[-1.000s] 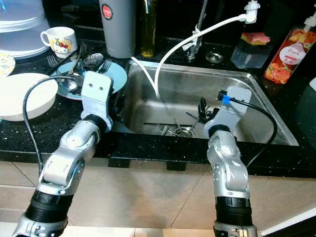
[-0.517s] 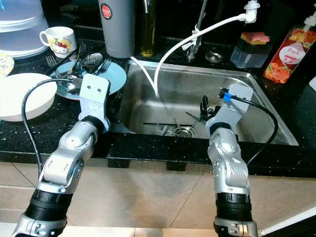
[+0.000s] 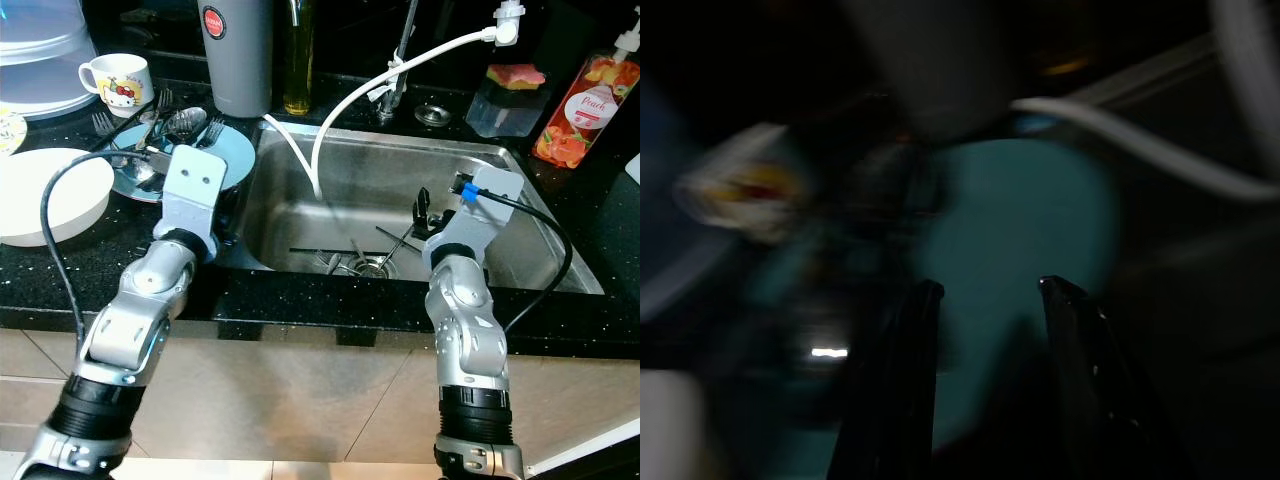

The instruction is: Kitchen organization

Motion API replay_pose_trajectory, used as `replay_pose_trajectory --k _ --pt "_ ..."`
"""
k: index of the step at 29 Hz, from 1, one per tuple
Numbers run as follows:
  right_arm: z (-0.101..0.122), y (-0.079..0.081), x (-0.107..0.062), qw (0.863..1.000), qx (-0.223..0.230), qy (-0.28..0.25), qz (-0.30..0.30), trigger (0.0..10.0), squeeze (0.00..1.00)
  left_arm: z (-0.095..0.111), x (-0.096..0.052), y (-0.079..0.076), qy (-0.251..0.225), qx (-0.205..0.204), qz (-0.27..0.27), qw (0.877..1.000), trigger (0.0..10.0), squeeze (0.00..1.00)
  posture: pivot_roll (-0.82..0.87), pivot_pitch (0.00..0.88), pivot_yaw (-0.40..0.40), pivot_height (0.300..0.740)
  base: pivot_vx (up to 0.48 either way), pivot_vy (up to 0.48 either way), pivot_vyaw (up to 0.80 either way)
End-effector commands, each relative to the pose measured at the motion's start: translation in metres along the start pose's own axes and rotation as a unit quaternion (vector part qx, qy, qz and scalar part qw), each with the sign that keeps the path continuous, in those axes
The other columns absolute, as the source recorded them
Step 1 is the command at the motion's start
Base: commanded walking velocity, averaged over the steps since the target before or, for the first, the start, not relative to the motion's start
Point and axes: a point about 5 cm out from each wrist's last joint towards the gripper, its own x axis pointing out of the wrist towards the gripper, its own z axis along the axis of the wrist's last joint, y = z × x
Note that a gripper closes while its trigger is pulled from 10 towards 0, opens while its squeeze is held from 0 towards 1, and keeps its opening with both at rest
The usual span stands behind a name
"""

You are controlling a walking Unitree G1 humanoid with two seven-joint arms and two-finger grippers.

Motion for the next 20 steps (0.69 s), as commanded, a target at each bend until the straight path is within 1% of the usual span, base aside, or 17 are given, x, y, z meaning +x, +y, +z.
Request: replay_pose_trajectory --k 1,2,3,4,5,6,10,12,13,14,16,17,20 --pt "-0.002 -0.003 0.002 1.000 0.001 0.002 -0.008 10.0 0.00 -0.002 0.003 0.007 0.021 0.059 0.032 0.998 10.0 0.00 0.22 0.048 -0.081 0.740 0.000 0.000 0.00" --pt "-0.002 -0.003 0.002 1.000 0.002 0.003 -0.008 10.0 0.00 -0.003 0.004 0.014 0.028 0.088 0.051 0.994 10.0 0.00 0.22 0.049 -0.079 0.740 0.000 0.000 0.00" --pt "-0.002 -0.003 0.002 1.000 0.002 0.003 -0.008 10.0 0.00 -0.003 0.004 0.014 0.028 0.088 0.051 0.994 10.0 0.00 0.22 0.049 -0.079 0.740 0.000 0.000 0.00" --pt "-0.003 -0.002 0.002 1.000 0.003 0.003 -0.008 10.0 0.00 -0.007 0.005 0.022 0.040 0.119 0.066 0.990 10.0 0.00 0.22 0.051 -0.076 0.740 0.000 0.000 0.00" --pt "-0.003 -0.002 0.002 1.000 0.003 0.003 -0.008 10.0 0.00 -0.007 0.005 0.022 0.040 0.119 0.066 0.990 10.0 0.00 0.22 0.051 -0.076 0.740 0.000 0.000 0.00" --pt "-0.002 0.000 0.003 1.000 0.005 0.002 -0.007 10.0 0.00 -0.009 0.004 0.025 0.035 0.152 0.065 0.986 10.0 0.00 0.23 0.053 -0.076 0.740 0.000 0.000 0.00" --pt "-0.003 0.000 0.002 1.000 0.006 0.003 -0.006 10.0 0.00 -0.010 0.002 0.029 0.033 0.194 0.080 0.977 10.0 0.00 0.23 0.053 -0.074 0.740 0.000 0.000 0.00" --pt "-0.004 0.000 0.002 1.000 0.006 0.003 -0.006 10.0 0.00 -0.016 -0.003 0.034 0.071 0.154 0.101 0.980 10.0 0.00 0.23 0.055 -0.073 0.740 0.000 0.000 0.00" --pt "-0.004 0.000 0.002 1.000 0.006 0.003 -0.006 10.0 0.00 -0.016 -0.003 0.034 0.071 0.154 0.101 0.980 10.0 0.00 0.23 0.055 -0.073 0.740 0.000 0.000 0.00" --pt "-0.004 0.001 0.002 1.000 0.006 0.003 -0.006 10.0 0.00 -0.019 -0.006 0.035 0.091 0.135 0.110 0.980 10.0 0.00 0.23 0.056 -0.072 0.740 0.000 0.000 0.00" --pt "-0.003 0.001 0.003 1.000 0.007 0.002 -0.005 10.0 0.00 -0.021 -0.009 0.037 0.101 0.138 0.116 0.978 10.0 0.00 0.24 0.057 -0.070 0.740 0.000 0.000 0.00" --pt "-0.003 0.001 0.003 1.000 0.007 0.002 -0.005 10.0 0.00 -0.024 -0.013 0.039 0.113 0.139 0.129 0.975 10.0 0.00 0.24 0.057 -0.063 0.740 0.000 0.000 0.00" --pt "-0.003 0.000 0.003 1.000 0.007 0.002 -0.006 10.0 0.00 -0.025 -0.016 0.041 0.113 0.147 0.140 0.973 10.0 0.00 0.24 0.057 -0.063 0.740 0.000 0.000 0.00"
